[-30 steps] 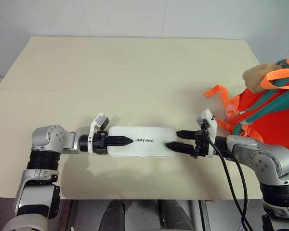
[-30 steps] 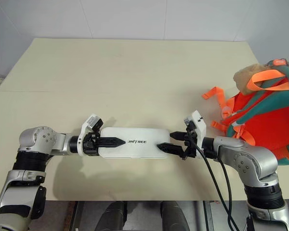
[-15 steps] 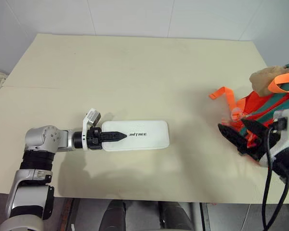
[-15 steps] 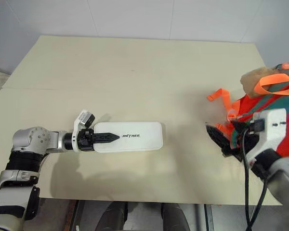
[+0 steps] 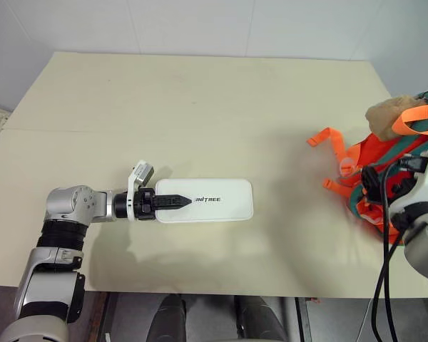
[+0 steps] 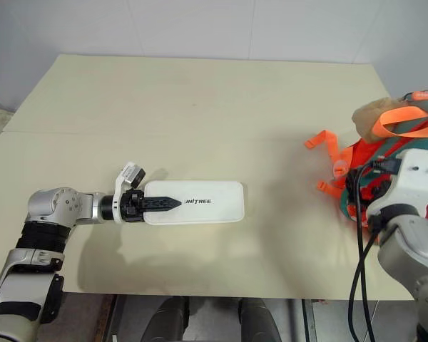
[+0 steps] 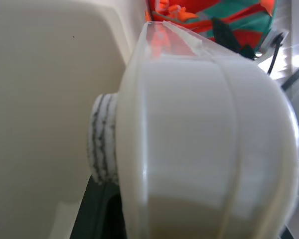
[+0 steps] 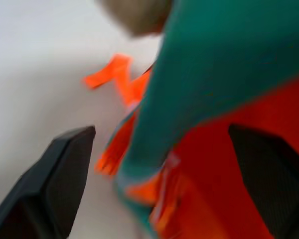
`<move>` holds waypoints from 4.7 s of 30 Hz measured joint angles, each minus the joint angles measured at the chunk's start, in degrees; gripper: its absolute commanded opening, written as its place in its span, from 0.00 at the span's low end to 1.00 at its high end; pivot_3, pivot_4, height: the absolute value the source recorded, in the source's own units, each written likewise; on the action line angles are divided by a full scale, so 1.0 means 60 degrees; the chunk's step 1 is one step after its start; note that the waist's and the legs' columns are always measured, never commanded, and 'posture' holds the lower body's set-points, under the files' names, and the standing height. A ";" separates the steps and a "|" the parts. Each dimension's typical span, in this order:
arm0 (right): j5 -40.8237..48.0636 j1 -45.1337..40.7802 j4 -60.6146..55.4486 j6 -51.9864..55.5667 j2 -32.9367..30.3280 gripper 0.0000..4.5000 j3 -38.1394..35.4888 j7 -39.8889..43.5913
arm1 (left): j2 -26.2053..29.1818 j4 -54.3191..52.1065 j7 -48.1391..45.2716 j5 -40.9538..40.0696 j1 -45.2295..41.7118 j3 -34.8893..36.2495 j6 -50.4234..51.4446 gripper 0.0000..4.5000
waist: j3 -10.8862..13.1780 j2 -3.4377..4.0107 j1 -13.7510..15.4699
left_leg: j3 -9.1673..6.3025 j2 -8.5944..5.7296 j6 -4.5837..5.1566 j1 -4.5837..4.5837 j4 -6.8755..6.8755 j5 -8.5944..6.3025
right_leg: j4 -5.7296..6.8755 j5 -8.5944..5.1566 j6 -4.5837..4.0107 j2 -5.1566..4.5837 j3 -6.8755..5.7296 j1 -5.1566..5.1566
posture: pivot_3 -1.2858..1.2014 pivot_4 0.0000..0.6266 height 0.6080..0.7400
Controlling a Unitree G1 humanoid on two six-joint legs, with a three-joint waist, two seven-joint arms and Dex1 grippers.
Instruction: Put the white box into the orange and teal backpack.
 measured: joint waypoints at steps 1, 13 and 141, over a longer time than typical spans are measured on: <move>-0.0343 -0.0286 0.0284 -0.0193 0.0162 1.00 0.0290 0.0134 | -0.0061 -0.0147 0.0096 -0.0044 0.0087 0.0118 0.0048 0.28 | 0.0000 0.0000 -0.0004 | -0.0001 0.0002 0.0000 0.0001 -0.0006 0.0000 | 0.0005 -0.0002 0.0001 0.0002 -0.0001 -0.0001 | 0.52 0.24 1.00; -0.4035 -0.0820 0.3202 -0.3583 0.2112 0.42 0.2111 0.2425 | -0.0437 -0.1040 0.1176 -0.0377 0.1210 0.1572 0.0152 0.28 | 0.0000 0.0000 0.0015 | -0.0002 0.0000 -0.0012 -0.0011 0.0020 -0.0001 | 0.0050 -0.0022 0.0014 0.0001 -0.0004 -0.0019 | 0.52 0.24 1.00; 0.1363 -0.2624 0.3018 0.1321 -0.0146 0.03 0.4343 1.4953 | -0.0487 -0.1596 -0.2306 0.3477 -0.3023 -0.1976 -0.8814 0.28 | 0.0006 -0.0012 0.0017 | -0.0014 0.0013 -0.0004 -0.0054 0.0118 -0.0061 | 0.0009 -0.0024 0.0033 0.0017 -0.0028 0.0014 | 0.52 0.24 1.00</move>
